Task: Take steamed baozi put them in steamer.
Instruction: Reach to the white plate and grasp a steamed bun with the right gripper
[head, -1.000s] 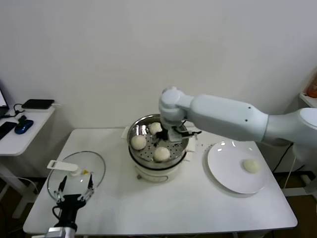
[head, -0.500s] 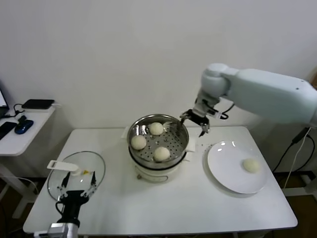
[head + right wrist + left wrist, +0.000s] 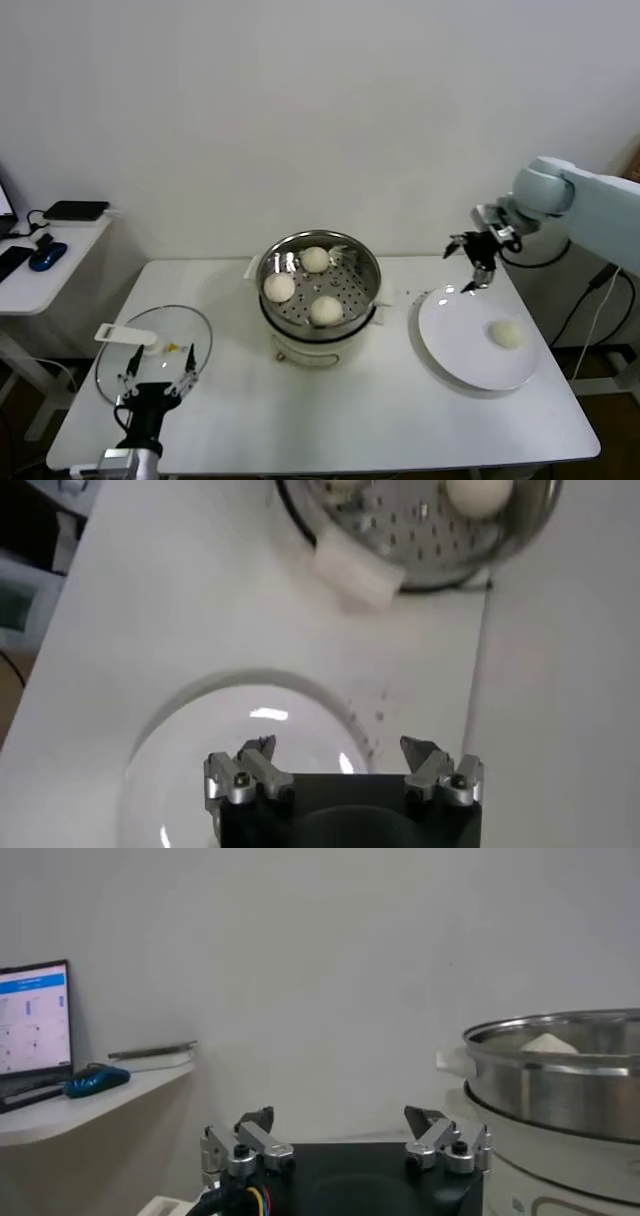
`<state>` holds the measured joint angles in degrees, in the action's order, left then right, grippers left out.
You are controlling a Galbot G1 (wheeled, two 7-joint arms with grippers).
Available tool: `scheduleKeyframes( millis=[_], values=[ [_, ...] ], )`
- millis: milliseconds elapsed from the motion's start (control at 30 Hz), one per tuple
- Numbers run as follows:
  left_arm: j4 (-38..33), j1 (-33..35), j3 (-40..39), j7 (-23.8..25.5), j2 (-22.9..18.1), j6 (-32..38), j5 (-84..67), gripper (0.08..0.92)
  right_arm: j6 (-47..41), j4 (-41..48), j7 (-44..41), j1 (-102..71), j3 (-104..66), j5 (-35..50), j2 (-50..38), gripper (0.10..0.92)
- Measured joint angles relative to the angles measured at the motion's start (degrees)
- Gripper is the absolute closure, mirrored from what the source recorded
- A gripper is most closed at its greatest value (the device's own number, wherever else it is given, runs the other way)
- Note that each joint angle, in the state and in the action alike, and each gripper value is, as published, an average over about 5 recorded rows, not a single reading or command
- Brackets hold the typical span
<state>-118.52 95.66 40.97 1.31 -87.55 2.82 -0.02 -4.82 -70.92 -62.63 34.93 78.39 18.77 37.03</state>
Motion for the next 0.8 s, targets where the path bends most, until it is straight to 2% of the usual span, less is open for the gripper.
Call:
scheduleKeyframes(
  millis=[333,800],
  values=[
    [0.4,0.3,0.2,0.0,-0.2,0.0,0.3,0.177,-2.2,6.5,0.6,-13.9,-10.8,-5.3,-3.0,0.203],
    [1.2,0.4,0.5,0.0,-0.2,0.0,0.4,0.177,0.8,14.8,-1.1,-26.5,-21.8,-15.8,-2.2,0.203]
  ],
)
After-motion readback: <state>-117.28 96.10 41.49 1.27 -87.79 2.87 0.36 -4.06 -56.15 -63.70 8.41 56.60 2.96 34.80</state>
